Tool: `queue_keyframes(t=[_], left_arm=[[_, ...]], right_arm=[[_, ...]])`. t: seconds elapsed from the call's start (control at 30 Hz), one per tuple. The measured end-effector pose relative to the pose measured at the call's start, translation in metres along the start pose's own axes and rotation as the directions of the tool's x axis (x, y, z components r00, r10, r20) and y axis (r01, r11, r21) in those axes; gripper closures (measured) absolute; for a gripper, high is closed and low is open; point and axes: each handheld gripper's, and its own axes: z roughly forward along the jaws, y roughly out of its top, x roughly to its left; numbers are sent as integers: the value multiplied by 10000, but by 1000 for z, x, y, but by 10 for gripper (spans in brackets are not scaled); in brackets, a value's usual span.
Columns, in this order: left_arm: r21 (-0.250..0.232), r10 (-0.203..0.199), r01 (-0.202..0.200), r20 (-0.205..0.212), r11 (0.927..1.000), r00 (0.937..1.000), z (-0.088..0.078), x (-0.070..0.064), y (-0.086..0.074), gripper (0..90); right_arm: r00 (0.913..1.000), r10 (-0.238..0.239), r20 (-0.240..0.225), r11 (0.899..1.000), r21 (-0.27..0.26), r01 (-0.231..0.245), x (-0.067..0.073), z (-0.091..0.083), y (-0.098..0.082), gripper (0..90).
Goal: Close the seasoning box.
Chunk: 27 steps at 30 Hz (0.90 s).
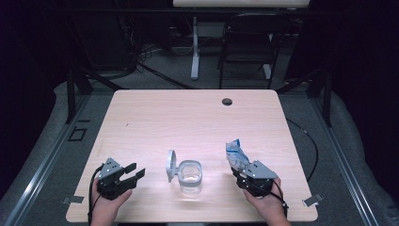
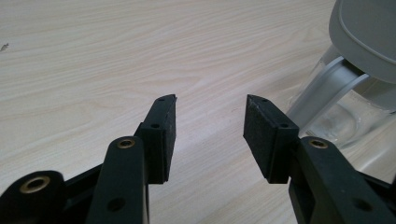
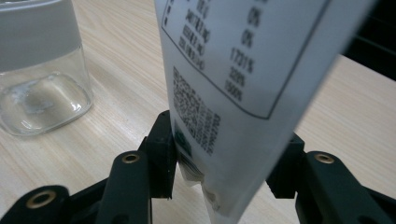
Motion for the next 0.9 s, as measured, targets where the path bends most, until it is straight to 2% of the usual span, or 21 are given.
queue_keyframes(t=[0.27, 0.4, 0.5, 0.67, 0.73, 0.83, 0.9], left_arm=[[-127, 23, -22, 18, 9999, 10000, -1, -2, -2, 544], [-116, 20, -19, 7, 9999, 10000, -1, -3, -4, 543], [-135, -124, 125, 29, 9998, 9999, -1, -2, -7, 541], [-183, -180, 181, 24, 9997, 9998, -2, -2, -8, 524], [-125, -35, 35, -29, 9999, 10000, 0, -5, -10, 519], [-134, -58, 57, -12, 9999, 10000, 2, -6, -11, 512], [-296, -117, 116, -33, 9995, 9999, 3, -6, -12, 507]], right_arm=[[9985, -535, 120, 9984, 207, 532, 0, -2, 5, 529], [9982, -592, -88, 9979, 243, 594, 1, -4, 8, 530], [9963, -808, -308, 9962, 299, 817, 2, -6, 12, 530], [9937, -1045, -414, 9937, 354, 1060, 3, -9, 18, 531], [9924, -1152, -437, 9923, 408, 1170, 3, -11, 20, 532], [9898, -1333, -508, 9896, 473, 1357, 4, -13, 23, 532], [9882, -1452, -483, 9876, 525, 1477, 4, -14, 25, 532]])
